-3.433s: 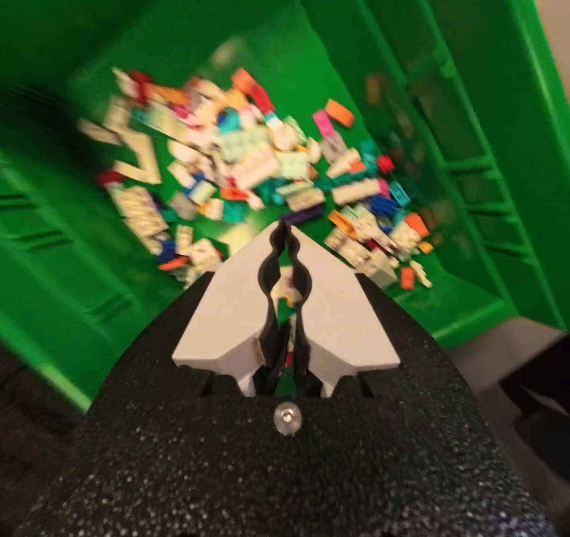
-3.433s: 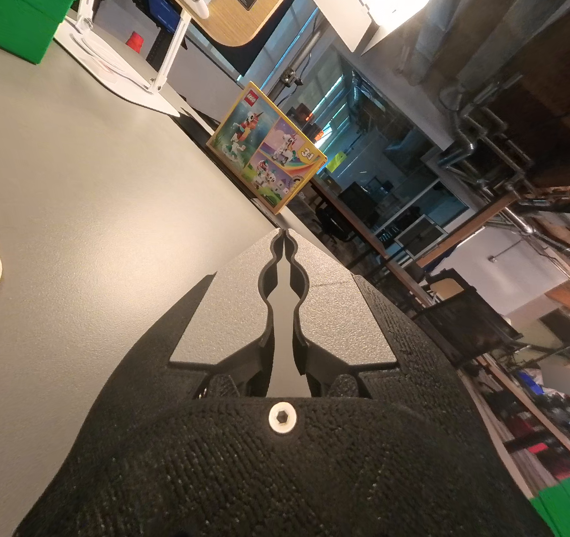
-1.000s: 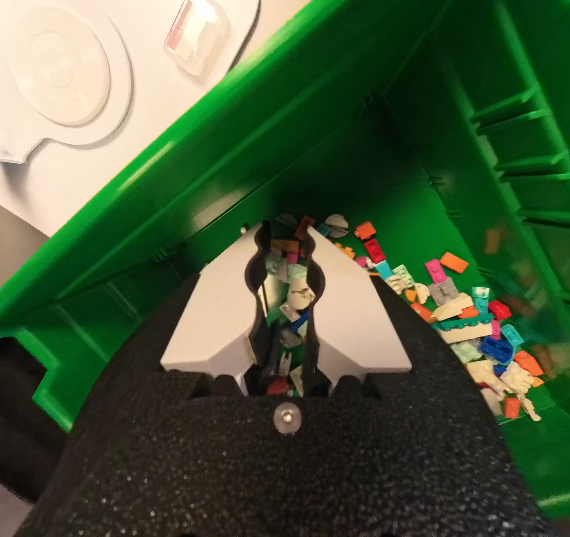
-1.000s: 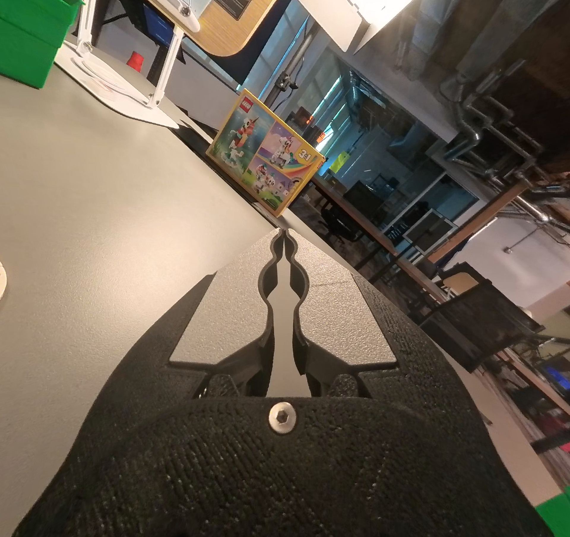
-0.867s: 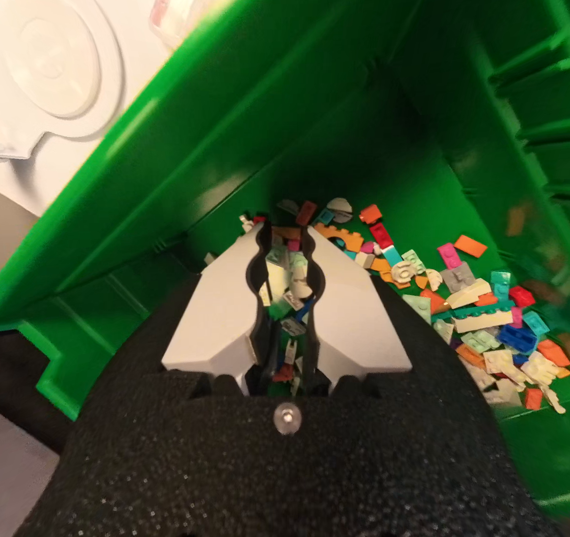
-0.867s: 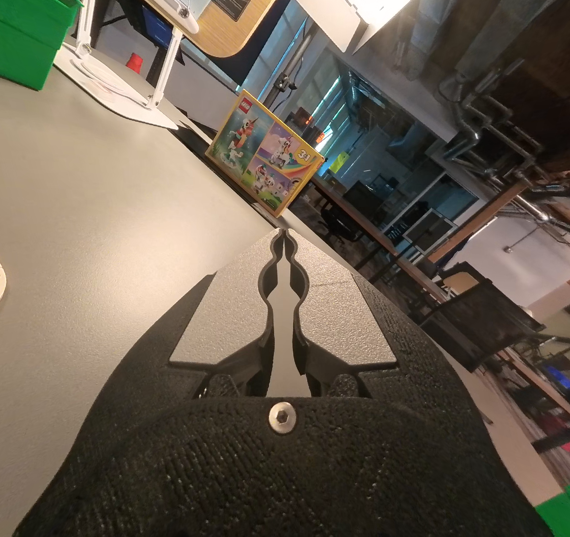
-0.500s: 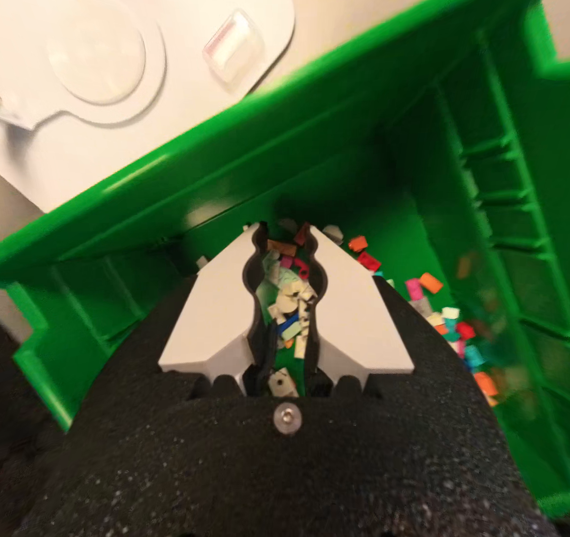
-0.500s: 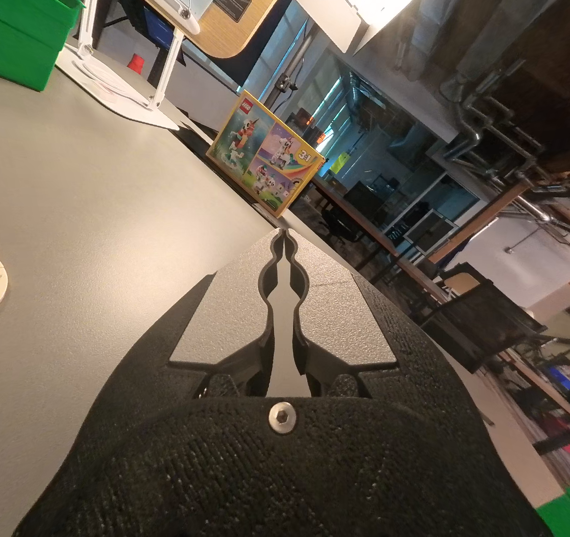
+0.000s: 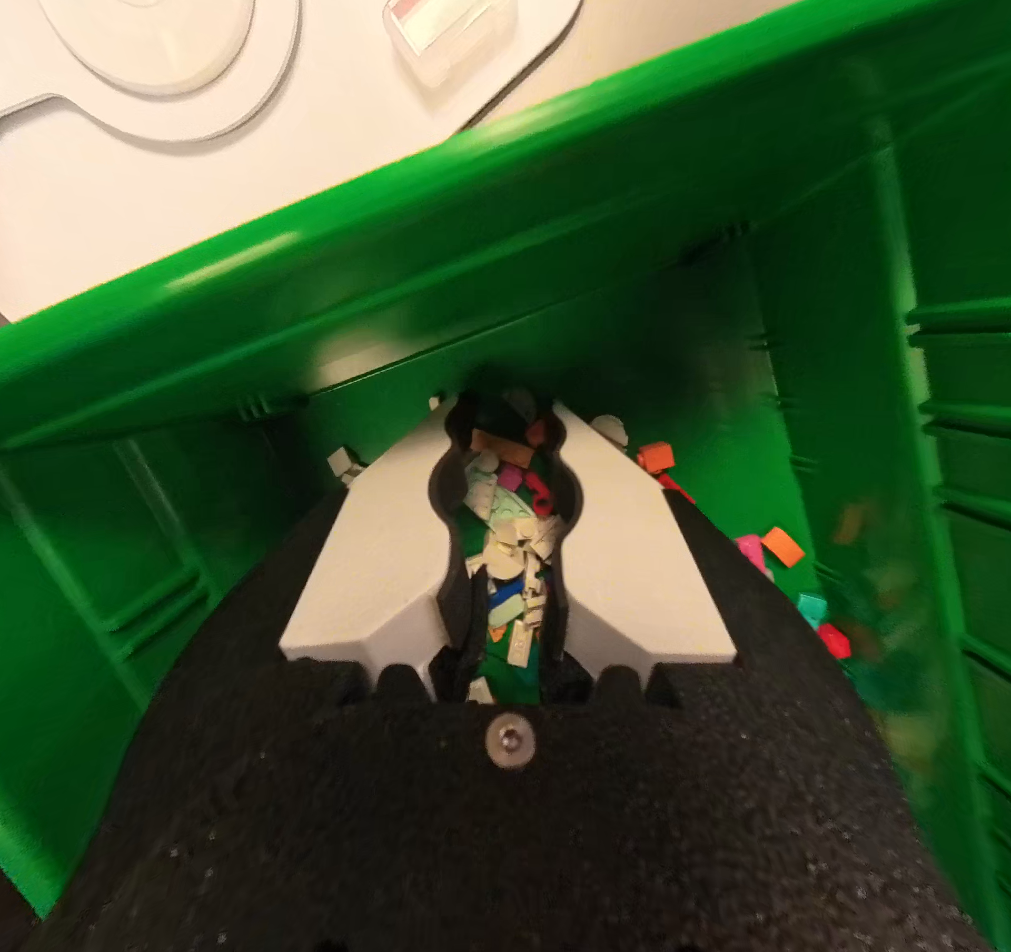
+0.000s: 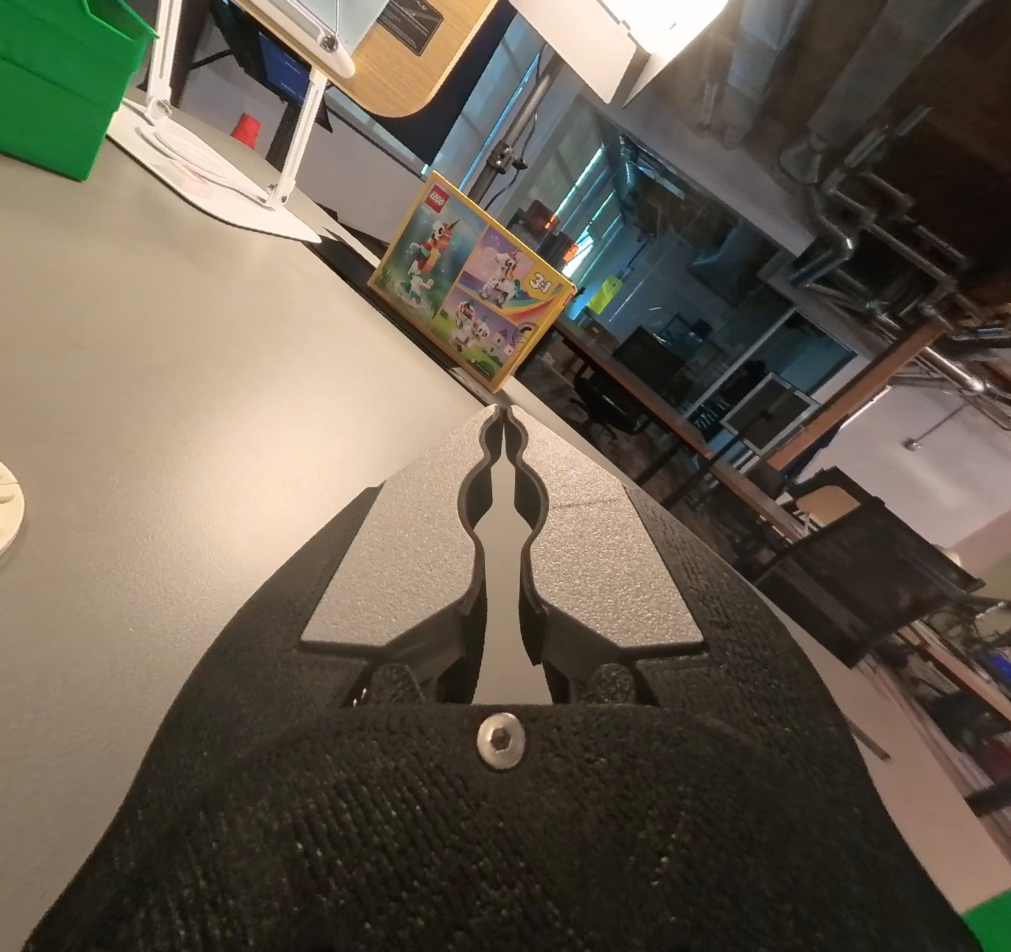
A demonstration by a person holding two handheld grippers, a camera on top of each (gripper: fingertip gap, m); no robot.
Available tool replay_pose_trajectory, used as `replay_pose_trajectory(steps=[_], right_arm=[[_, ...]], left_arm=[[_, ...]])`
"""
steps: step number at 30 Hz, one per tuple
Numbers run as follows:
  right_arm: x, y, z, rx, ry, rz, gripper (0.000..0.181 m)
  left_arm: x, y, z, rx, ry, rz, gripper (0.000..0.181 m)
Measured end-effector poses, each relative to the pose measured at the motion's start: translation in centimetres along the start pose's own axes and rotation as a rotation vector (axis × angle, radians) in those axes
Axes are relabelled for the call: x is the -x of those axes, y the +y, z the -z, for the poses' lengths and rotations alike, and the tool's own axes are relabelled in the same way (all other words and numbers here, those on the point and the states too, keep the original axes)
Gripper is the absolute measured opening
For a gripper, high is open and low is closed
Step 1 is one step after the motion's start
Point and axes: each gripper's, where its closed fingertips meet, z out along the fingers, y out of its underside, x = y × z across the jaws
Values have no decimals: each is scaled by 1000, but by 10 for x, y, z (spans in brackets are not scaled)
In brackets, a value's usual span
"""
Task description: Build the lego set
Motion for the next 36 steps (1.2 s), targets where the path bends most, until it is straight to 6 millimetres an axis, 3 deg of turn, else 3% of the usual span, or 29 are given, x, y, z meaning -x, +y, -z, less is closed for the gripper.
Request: replay_pose_trajectory(steps=[1, 7, 12, 17, 20, 23, 26, 30, 36], right_arm=[[0, 0, 0, 0, 0, -1, 0], [0, 0, 0, 1, -1, 0, 0], [0, 0, 0, -3, -2, -4, 0], [-1, -1, 1, -4, -1, -8, 0], [0, -1, 1, -9, -4, -12, 0], [-1, -2, 1, -15, -4, -19, 0], [-2, -3, 1, -22, 0, -32, 0], [-4, -6, 2, -41, 2, -60, 0], [11, -25, -1, -146, -80, -99, 0]], left_arm=[[0, 1, -1, 10, -14, -13, 23], [-10, 0, -2, -19, 10, -64, 5], [-8, -1, 1, -65, -27, -141, 5], [-15, -17, 36, -229, -73, -182, 4], [-40, -36, 76, -376, -76, -234, 4], [-83, -58, 115, -503, -59, -351, 4], [-130, -75, 131, -527, -9, -499, 4], [-189, -84, 108, -423, 156, -665, 4], [-243, -72, 34, -129, 349, -823, 4]])
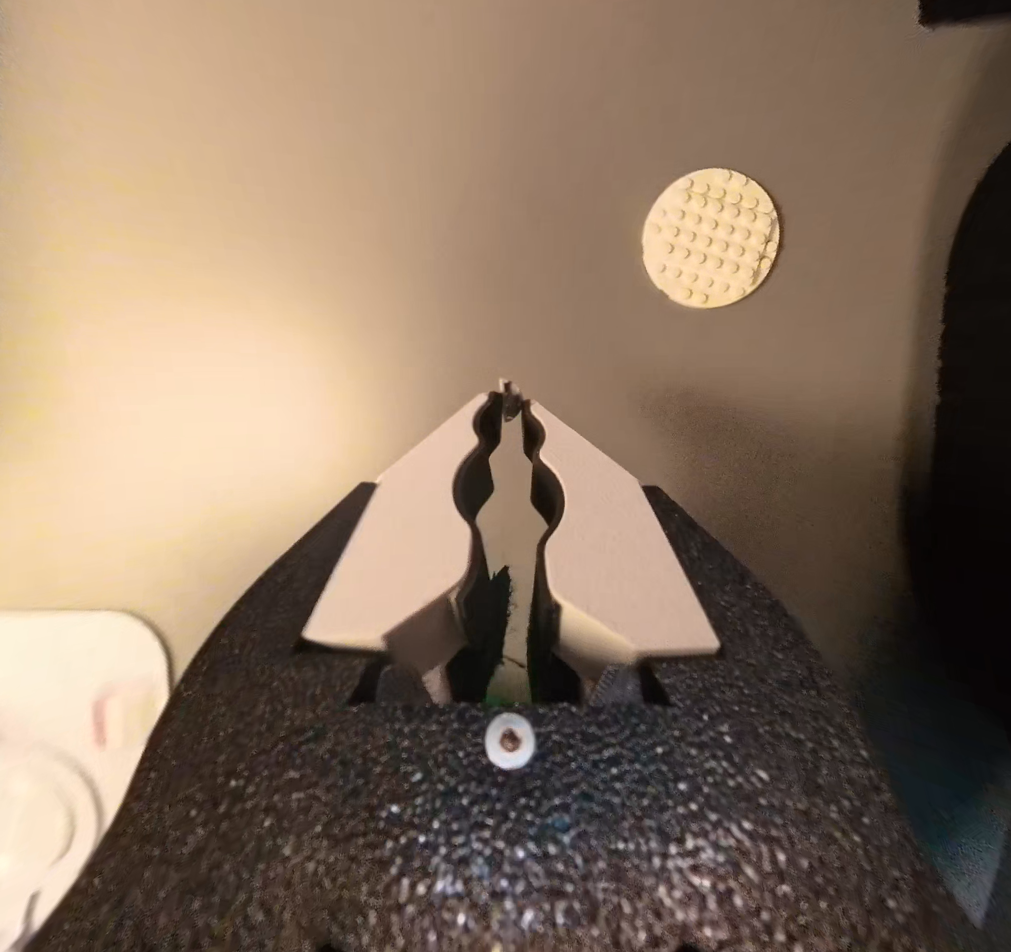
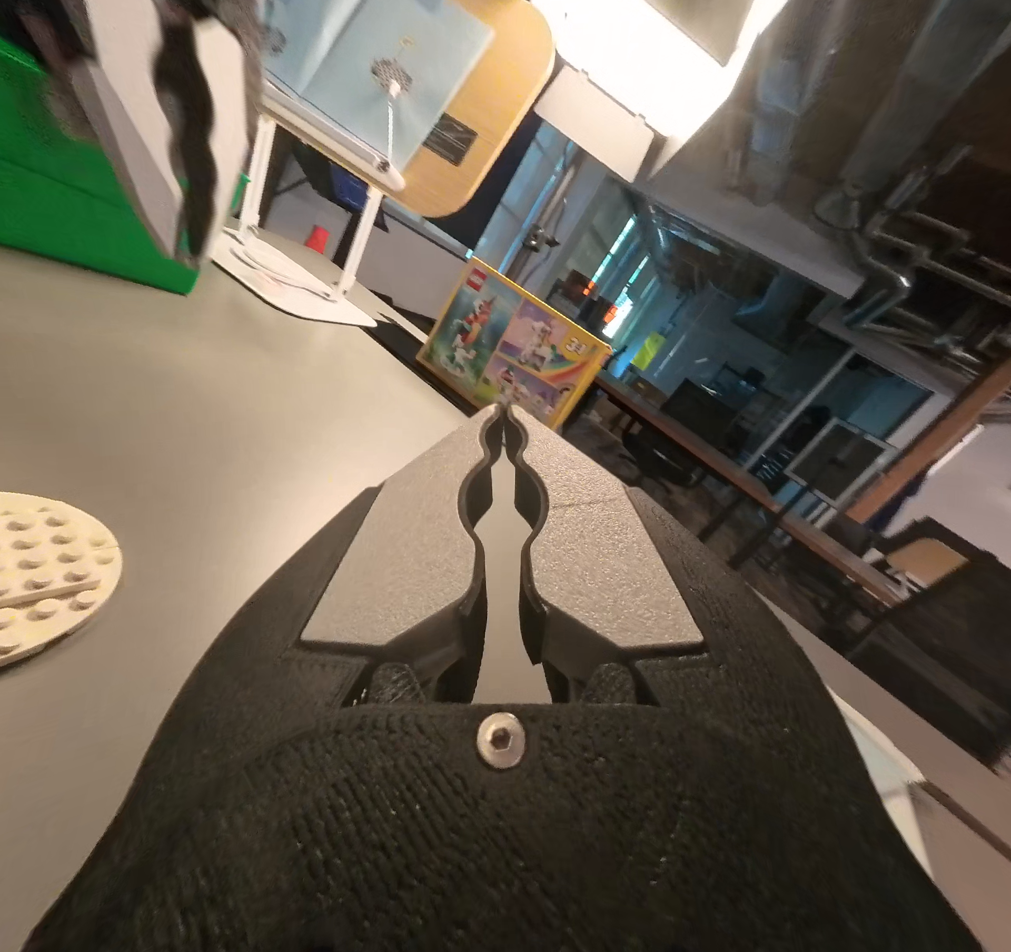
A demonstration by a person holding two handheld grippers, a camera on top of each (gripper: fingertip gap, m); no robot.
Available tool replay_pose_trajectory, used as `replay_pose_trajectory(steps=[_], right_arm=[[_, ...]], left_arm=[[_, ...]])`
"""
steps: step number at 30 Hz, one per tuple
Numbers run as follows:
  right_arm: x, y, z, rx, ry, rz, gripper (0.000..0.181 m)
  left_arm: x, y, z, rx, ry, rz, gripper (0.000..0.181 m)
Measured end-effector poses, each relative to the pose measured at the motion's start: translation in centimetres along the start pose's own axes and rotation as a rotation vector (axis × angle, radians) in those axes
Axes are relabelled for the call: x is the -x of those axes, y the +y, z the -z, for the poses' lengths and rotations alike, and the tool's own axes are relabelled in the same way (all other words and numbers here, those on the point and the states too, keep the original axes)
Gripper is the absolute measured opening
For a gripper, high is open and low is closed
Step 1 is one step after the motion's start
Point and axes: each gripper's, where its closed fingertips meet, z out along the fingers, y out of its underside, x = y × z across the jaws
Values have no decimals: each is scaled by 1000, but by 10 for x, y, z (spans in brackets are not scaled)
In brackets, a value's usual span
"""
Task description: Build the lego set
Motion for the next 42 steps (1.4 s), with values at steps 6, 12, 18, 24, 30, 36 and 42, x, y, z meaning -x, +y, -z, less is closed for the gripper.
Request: replay_pose_trajectory(steps=[6, 12, 18, 24, 30, 36, 42], right_arm=[[4, -4, 2, -27, -27, -19, 0], [4, -4, 1, -24, -28, -18, 0], [5, -4, 1, -22, -30, -17, 0], [5, -3, 1, -22, -30, -17, 0], [3, -1, 0, -7, -18, -9, 0], [0, 3, -1, 20, 7, 17, 0], [-2, 7, -2, 48, 29, 49, 0]], left_arm=[[3, 10, -49, 127, 40, -42, 5], [5, 15, -56, 144, 39, -32, 11], [5, 15, -55, 138, 50, -10, 27], [30, 3, -6, 21, -35, 86, 27], [67, 28, 100, -224, -217, 359, 26], [72, 105, 141, -216, -417, 521, 21], [73, 165, 118, -112, -447, 580, 18]])
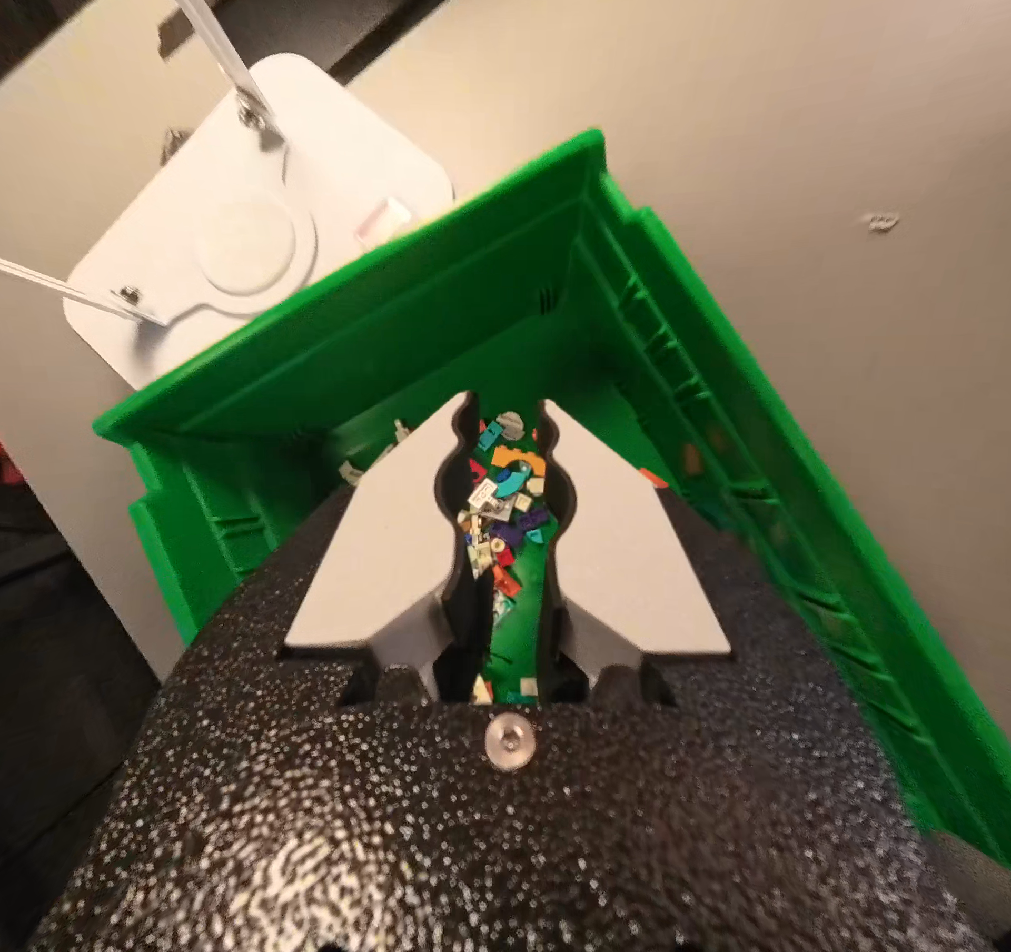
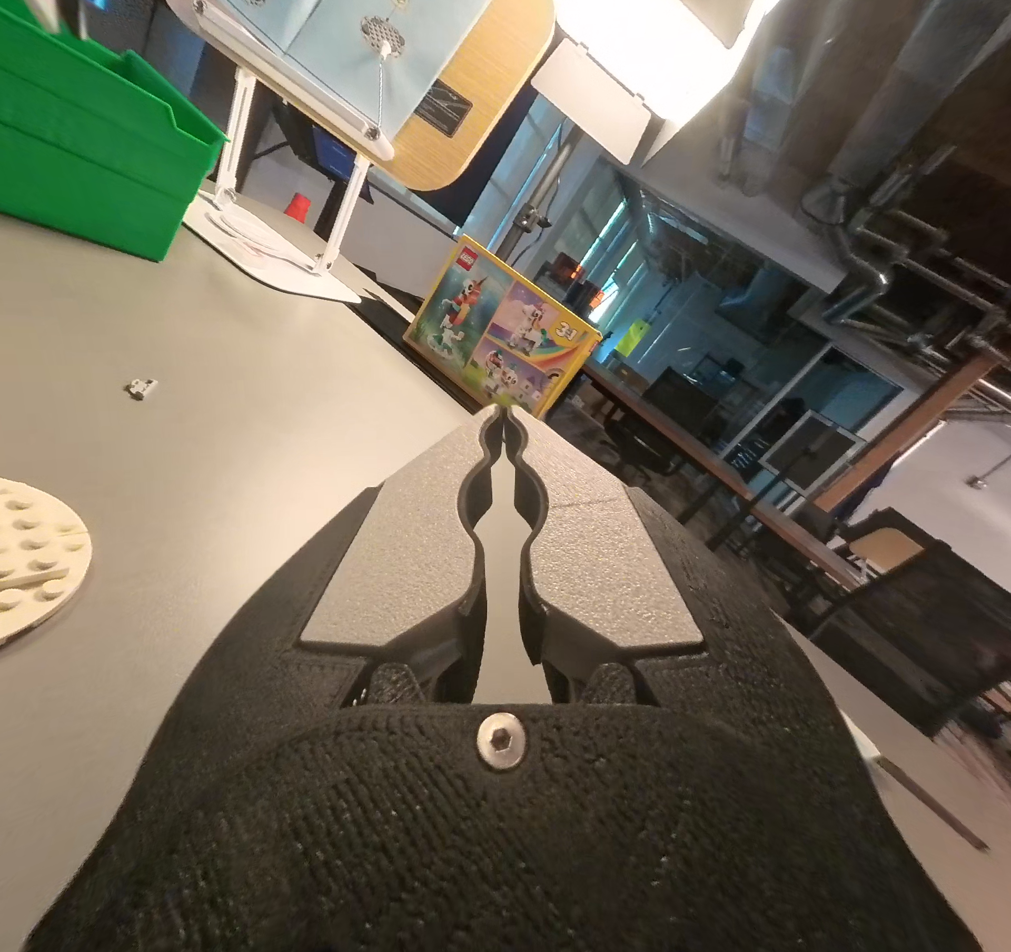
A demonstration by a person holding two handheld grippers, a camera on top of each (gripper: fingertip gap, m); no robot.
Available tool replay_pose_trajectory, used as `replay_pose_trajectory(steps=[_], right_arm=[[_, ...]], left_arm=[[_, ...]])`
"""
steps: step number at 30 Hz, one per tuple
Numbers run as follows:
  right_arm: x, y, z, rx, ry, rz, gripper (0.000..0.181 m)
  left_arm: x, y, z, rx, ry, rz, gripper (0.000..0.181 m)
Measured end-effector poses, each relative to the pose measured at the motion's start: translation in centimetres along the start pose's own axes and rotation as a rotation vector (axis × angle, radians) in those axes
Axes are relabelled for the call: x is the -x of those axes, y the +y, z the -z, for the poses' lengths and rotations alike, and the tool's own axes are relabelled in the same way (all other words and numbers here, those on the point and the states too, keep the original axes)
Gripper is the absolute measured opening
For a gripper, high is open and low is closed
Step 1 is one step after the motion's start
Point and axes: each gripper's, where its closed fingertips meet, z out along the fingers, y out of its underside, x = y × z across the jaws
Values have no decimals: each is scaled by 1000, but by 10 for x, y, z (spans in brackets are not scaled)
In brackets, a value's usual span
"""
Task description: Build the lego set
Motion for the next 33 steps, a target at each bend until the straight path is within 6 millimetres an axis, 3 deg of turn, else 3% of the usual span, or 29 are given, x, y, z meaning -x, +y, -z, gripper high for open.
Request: replay_pose_trajectory(steps=[4, 12, 25, 33], right_arm=[[-2, 2, 0, 15, 14, 4, 0], [-1, 4, -1, 25, 15, 18, 0], [0, 4, -1, 24, 4, 14, 0], [1, 4, -1, 23, -3, 9, 0]], left_arm=[[-3, 23, -21, 56, 39, -20, 16], [-10, 48, -51, 152, 141, -18, 13], [-7, 60, -63, 216, 166, 10, 13], [-6, 55, -68, 200, 171, 1, 11]])
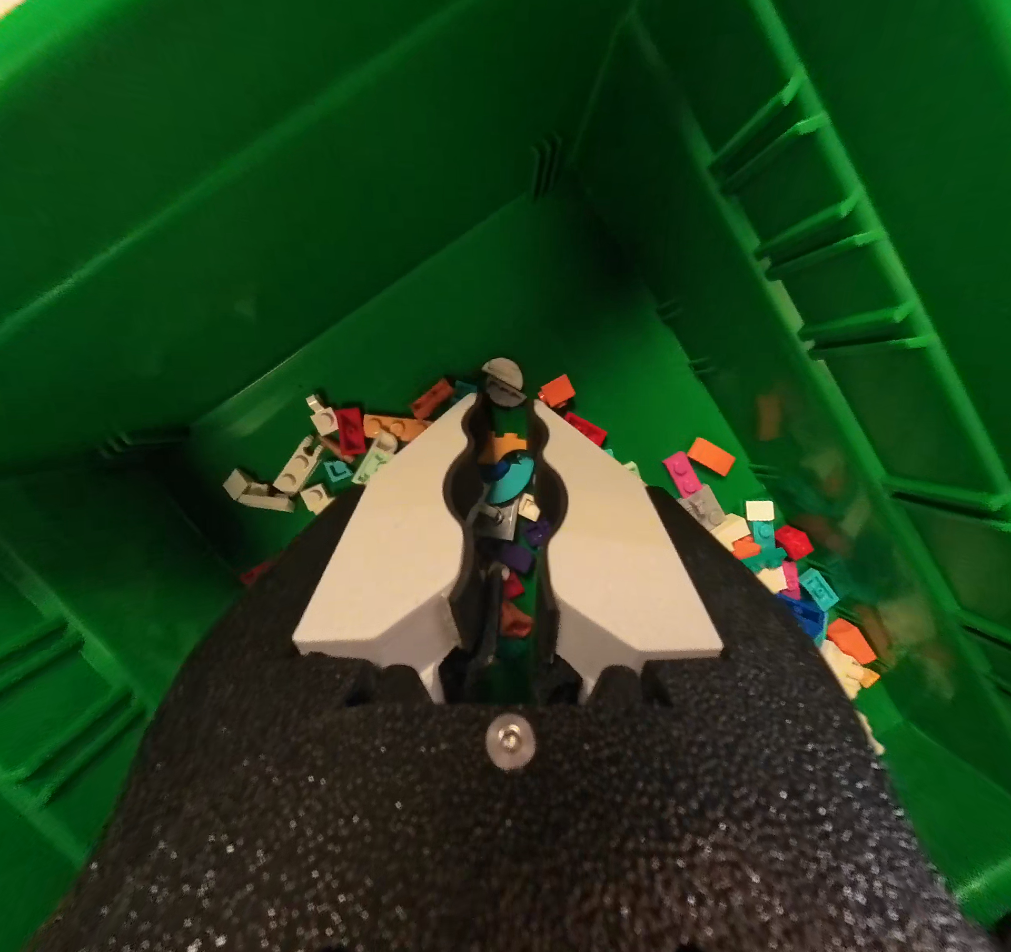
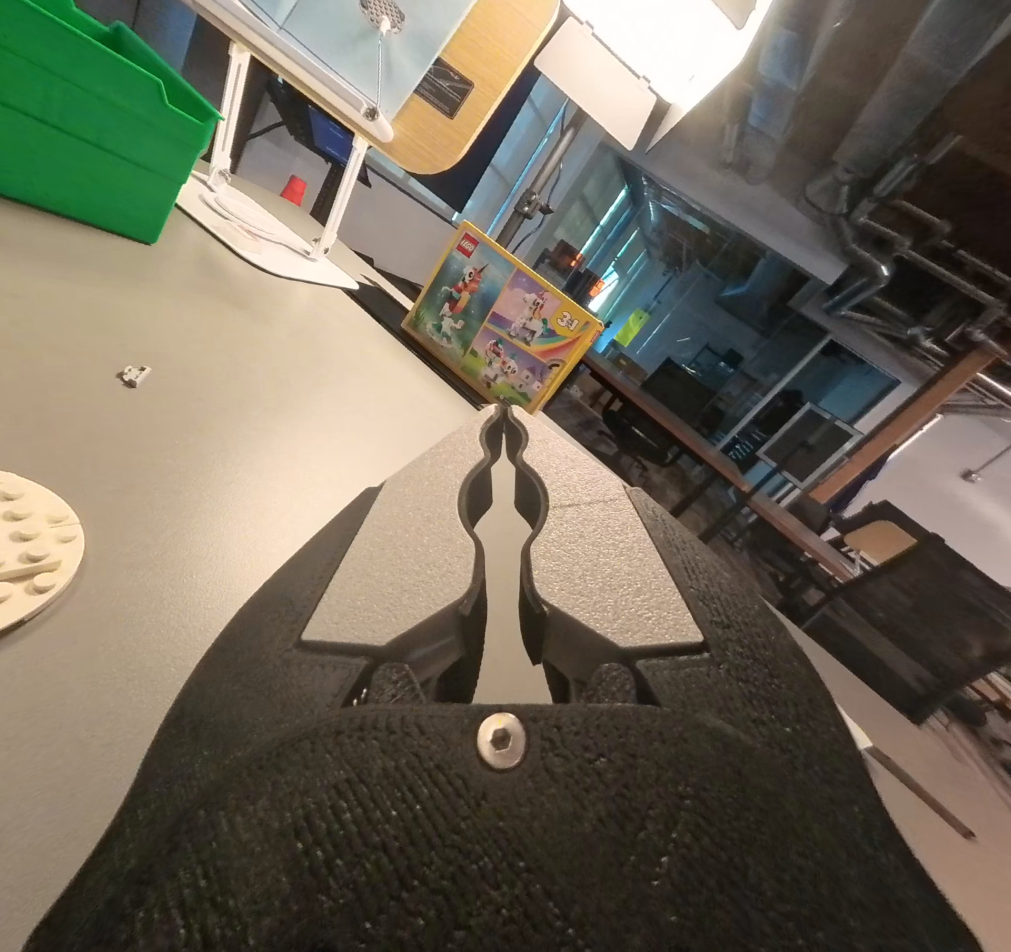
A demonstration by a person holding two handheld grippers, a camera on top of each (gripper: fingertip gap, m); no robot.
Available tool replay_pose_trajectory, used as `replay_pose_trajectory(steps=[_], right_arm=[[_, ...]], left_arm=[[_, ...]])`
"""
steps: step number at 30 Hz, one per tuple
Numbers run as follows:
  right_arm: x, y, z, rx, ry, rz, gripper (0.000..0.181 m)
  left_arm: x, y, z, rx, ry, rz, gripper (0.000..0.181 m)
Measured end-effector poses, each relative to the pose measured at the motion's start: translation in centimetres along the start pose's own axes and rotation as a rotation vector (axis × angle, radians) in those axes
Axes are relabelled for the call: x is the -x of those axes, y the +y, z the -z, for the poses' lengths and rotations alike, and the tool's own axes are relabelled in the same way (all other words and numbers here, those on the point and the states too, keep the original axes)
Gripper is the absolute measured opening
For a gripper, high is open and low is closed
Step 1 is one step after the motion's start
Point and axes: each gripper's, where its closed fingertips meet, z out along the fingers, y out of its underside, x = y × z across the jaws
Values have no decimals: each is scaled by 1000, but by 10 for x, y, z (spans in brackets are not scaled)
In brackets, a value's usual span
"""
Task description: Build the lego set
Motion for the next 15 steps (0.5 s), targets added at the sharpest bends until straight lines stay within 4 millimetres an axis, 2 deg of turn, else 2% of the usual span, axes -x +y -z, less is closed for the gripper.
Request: replay_pose_trajectory(steps=[15], right_arm=[[1, 0, 0, -2, -10, -3, 0]], left_arm=[[-1, -7, -4, 2, 20, -113, 18]])
